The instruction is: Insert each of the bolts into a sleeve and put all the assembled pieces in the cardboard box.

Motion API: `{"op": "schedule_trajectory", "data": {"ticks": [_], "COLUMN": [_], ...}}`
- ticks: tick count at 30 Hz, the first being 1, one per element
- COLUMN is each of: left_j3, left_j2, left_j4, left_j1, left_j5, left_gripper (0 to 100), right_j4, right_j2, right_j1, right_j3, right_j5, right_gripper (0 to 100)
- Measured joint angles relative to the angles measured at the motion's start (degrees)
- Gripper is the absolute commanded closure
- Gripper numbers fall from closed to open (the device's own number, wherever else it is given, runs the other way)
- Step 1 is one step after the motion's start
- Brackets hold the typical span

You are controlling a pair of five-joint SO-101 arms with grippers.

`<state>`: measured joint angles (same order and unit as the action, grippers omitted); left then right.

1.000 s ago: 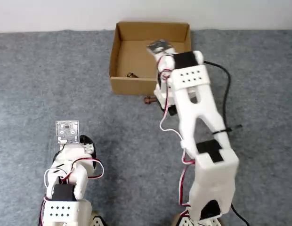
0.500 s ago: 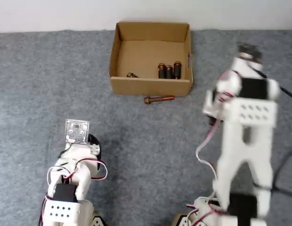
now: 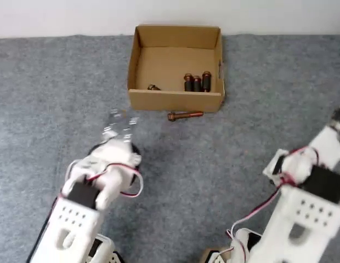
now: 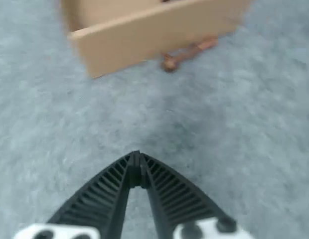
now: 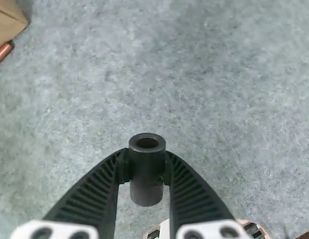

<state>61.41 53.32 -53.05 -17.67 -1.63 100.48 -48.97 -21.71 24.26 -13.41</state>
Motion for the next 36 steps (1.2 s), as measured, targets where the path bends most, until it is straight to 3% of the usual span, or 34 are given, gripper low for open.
{"op": "schedule_trajectory", "data": {"ticks": [4,11,17,26,36], "left_j3": [-6.59,-18.37,-32.0,-59.25,-91.25], "left_j2": [-12.04,-27.78,-43.78,-70.24,-94.86], "left_j4": [0.0,0.0,-0.44,-13.27,-23.74], "left_j1": [-3.69,-4.31,-4.48,-4.48,-4.48], "left_j5": [11.25,29.71,39.91,47.21,47.74], "left_gripper": [99,99,94,91,91], "right_j4": [0.0,0.0,0.0,-0.18,-0.18], "right_j2": [-7.03,-15.82,-17.32,-18.11,-17.58], "right_j1": [-1.58,-2.46,-2.46,-2.46,-2.46], "right_j3": [4.48,7.91,9.67,10.55,10.55], "right_j5": [0.0,0.0,0.0,-0.18,-0.18], "right_gripper": [98.9,98.9,98.9,98.9,98.9]}}
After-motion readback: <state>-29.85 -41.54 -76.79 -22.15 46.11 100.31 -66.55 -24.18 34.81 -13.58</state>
